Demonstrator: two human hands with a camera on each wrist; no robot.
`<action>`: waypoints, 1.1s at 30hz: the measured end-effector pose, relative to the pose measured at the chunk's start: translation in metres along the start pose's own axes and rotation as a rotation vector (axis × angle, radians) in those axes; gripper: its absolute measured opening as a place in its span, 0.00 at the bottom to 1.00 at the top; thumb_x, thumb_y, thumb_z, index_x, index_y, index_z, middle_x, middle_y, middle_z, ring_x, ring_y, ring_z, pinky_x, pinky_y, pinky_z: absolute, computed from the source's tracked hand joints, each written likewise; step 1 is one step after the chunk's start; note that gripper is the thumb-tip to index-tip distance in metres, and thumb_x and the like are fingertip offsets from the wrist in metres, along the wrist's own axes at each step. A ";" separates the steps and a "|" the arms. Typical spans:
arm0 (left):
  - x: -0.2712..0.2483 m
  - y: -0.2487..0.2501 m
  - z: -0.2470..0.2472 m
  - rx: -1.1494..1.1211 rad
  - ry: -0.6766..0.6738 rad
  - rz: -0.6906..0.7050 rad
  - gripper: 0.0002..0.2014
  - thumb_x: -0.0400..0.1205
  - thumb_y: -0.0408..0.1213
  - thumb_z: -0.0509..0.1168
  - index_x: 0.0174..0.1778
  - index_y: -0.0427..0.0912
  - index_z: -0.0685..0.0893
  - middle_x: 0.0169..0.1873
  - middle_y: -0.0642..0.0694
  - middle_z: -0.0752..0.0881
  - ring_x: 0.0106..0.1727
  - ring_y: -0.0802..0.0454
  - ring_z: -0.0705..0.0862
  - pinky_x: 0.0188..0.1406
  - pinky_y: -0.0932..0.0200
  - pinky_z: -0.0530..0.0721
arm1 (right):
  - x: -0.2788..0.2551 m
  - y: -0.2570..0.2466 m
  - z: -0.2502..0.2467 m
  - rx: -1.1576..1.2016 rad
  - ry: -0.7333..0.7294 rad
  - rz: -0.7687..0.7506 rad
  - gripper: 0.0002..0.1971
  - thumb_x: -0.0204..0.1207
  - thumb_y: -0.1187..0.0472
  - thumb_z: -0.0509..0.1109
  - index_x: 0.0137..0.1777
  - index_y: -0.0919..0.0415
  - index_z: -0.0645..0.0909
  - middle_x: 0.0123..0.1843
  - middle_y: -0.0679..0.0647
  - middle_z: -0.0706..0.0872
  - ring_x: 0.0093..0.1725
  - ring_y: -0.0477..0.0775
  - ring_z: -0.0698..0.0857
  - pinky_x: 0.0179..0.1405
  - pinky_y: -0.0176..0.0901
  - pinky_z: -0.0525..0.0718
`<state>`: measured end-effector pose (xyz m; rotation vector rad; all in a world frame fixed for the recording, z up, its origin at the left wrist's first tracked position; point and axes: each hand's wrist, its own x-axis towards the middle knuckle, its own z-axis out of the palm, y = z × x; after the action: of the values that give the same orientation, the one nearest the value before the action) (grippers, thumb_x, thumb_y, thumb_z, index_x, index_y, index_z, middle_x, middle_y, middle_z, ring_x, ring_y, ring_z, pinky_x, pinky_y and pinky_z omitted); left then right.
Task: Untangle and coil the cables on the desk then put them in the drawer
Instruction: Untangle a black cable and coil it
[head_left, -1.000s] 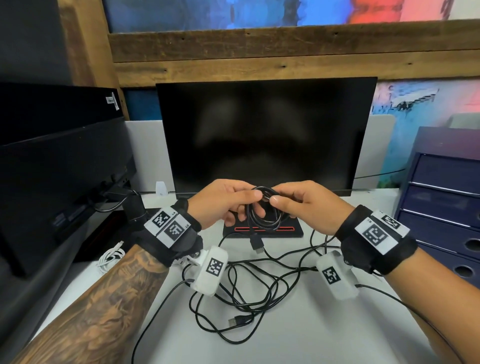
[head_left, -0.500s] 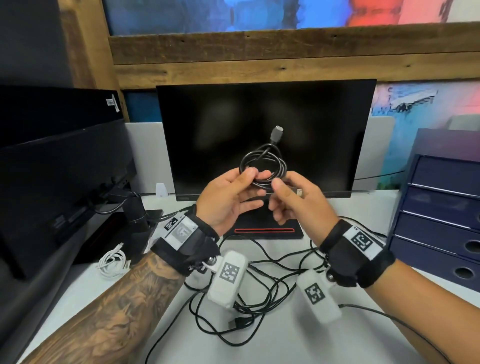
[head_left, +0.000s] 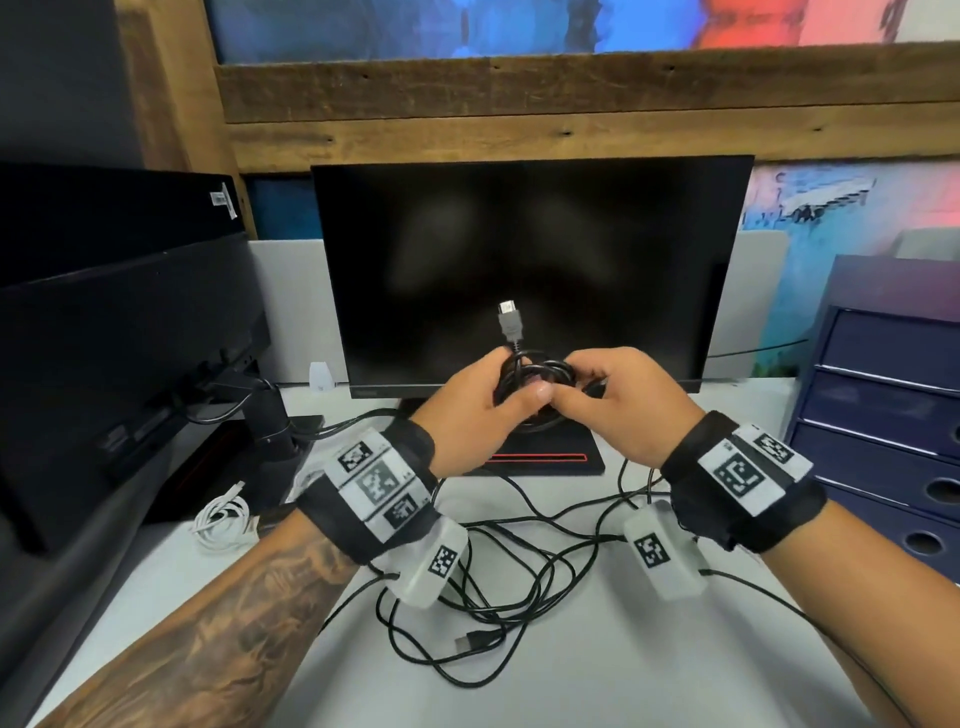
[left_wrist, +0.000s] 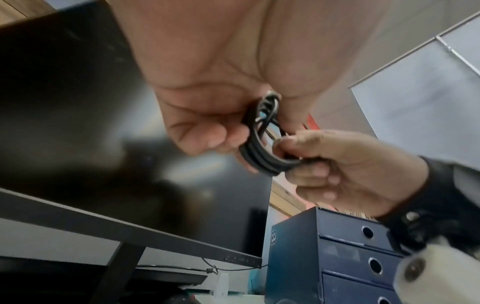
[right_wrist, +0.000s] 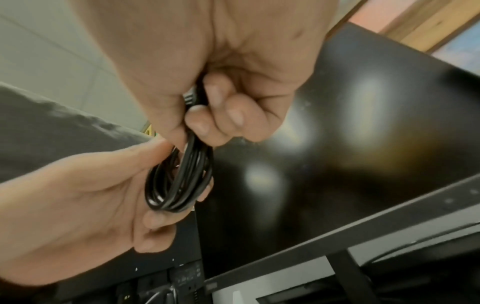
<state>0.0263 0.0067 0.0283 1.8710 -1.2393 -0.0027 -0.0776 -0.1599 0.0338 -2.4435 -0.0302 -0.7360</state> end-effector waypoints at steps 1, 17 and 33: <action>-0.001 0.000 0.003 0.033 0.034 0.008 0.15 0.87 0.56 0.58 0.60 0.52 0.81 0.48 0.55 0.88 0.51 0.58 0.87 0.56 0.48 0.86 | 0.001 -0.001 -0.002 -0.005 0.016 0.000 0.05 0.80 0.54 0.74 0.43 0.50 0.88 0.34 0.43 0.87 0.37 0.40 0.83 0.39 0.35 0.76; 0.007 0.005 0.004 -0.709 0.264 -0.043 0.19 0.90 0.52 0.53 0.36 0.46 0.73 0.33 0.48 0.74 0.42 0.40 0.71 0.32 0.55 0.71 | 0.004 -0.017 0.008 1.116 0.150 0.223 0.13 0.88 0.55 0.62 0.63 0.60 0.84 0.43 0.50 0.88 0.45 0.50 0.90 0.39 0.38 0.88; 0.008 0.010 0.007 -0.551 0.298 -0.116 0.20 0.83 0.58 0.53 0.41 0.45 0.76 0.38 0.47 0.79 0.39 0.46 0.75 0.32 0.54 0.74 | 0.000 -0.024 -0.003 0.796 0.337 -0.031 0.05 0.82 0.67 0.71 0.55 0.59 0.80 0.40 0.59 0.88 0.34 0.54 0.88 0.26 0.41 0.74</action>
<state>0.0202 -0.0046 0.0337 1.3972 -0.8182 -0.1133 -0.0834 -0.1415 0.0484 -1.5543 -0.1907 -0.9224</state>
